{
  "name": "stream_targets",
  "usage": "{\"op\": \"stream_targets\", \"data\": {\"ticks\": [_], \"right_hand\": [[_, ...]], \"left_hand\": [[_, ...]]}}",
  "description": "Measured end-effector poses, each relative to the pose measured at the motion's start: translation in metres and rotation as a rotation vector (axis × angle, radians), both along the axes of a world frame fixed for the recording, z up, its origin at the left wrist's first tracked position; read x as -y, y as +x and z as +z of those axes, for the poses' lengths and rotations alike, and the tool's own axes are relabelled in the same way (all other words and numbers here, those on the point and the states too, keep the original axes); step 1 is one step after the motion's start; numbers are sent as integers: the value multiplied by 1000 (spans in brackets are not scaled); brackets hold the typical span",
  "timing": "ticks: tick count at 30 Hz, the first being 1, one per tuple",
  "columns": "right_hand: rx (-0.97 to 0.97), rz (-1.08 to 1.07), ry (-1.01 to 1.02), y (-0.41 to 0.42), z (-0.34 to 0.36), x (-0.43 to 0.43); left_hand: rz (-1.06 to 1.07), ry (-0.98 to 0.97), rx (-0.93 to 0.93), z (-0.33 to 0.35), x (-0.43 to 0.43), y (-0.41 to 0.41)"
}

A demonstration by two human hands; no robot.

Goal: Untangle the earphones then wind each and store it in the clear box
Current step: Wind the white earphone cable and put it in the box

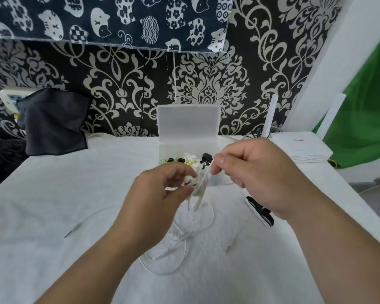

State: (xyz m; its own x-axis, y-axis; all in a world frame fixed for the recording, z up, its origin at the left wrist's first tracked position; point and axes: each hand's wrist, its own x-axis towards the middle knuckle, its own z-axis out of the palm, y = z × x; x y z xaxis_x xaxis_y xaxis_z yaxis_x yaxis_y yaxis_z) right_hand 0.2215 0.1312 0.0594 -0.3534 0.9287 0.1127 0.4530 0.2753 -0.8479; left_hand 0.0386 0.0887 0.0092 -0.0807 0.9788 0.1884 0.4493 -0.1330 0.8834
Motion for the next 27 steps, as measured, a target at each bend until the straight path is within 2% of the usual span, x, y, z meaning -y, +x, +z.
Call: {"op": "stream_targets", "data": {"ticks": [5, 11, 18, 21, 25, 27], "right_hand": [[35, -128, 85, 5, -7, -6], [-49, -88, -139, -6, -28, -9], [-185, 165, -400, -21, -39, -1], [-200, 236, -435, -23, -40, 3], [-128, 269, -436, -21, -37, 2], [-175, 253, -506, -19, -38, 1]], "left_hand": [[-132, -49, 243, -2, -2, -1], [-213, -33, 454, 1, -2, -1], [-111, -27, 817, 3, -6, -5], [-31, -26, 838, 4, -7, -5], [48, 8, 872, 8, -7, -7], [73, 29, 916, 11, -9, -9]]}}
